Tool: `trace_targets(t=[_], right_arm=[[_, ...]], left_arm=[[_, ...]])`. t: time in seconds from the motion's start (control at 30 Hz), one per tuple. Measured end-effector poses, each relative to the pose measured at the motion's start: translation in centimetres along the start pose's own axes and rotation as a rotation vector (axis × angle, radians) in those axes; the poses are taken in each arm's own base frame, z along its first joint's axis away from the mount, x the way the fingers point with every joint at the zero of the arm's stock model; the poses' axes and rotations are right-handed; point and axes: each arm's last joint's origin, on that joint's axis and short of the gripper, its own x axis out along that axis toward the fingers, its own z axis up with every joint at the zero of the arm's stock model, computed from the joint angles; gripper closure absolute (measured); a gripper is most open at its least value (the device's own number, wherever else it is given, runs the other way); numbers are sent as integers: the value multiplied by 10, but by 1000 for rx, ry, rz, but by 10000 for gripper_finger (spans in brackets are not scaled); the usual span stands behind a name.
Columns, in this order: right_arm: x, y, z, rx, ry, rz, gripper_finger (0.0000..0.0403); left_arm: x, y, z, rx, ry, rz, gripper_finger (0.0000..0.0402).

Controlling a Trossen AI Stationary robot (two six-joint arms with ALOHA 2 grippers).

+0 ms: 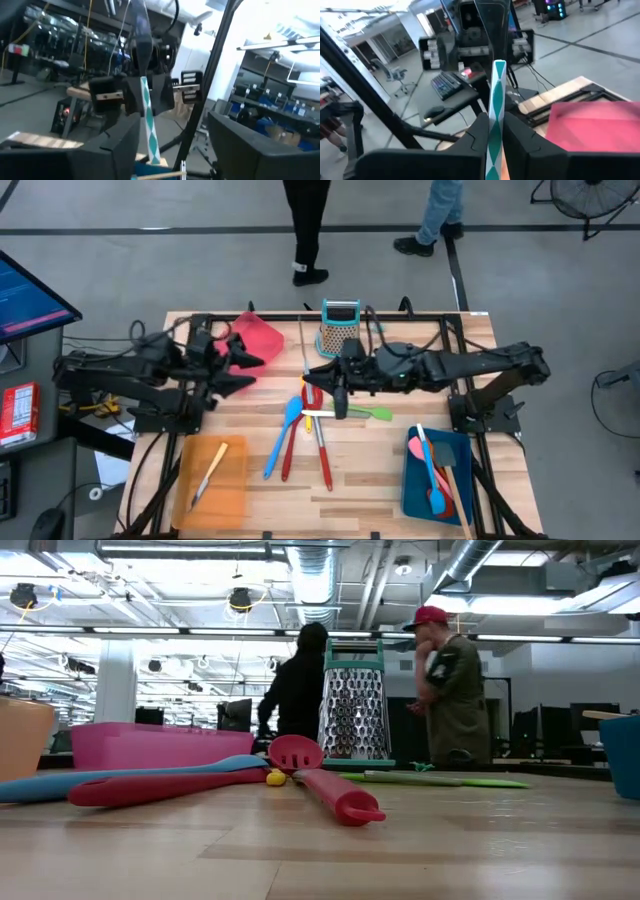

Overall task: Pick & Place Kitchen Items
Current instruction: Put the blue table knife into the orange bin

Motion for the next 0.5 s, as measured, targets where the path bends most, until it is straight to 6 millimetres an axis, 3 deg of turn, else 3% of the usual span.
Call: trace_targets(t=[0.2,0.5], right_arm=[[19,-6,-14,-4,39,-9,369],[30,-5,-20,3,29,5,368]], left_arm=[[16,7,-5,5,-32,9,142],[26,23,-12,-59,13,20,150]])
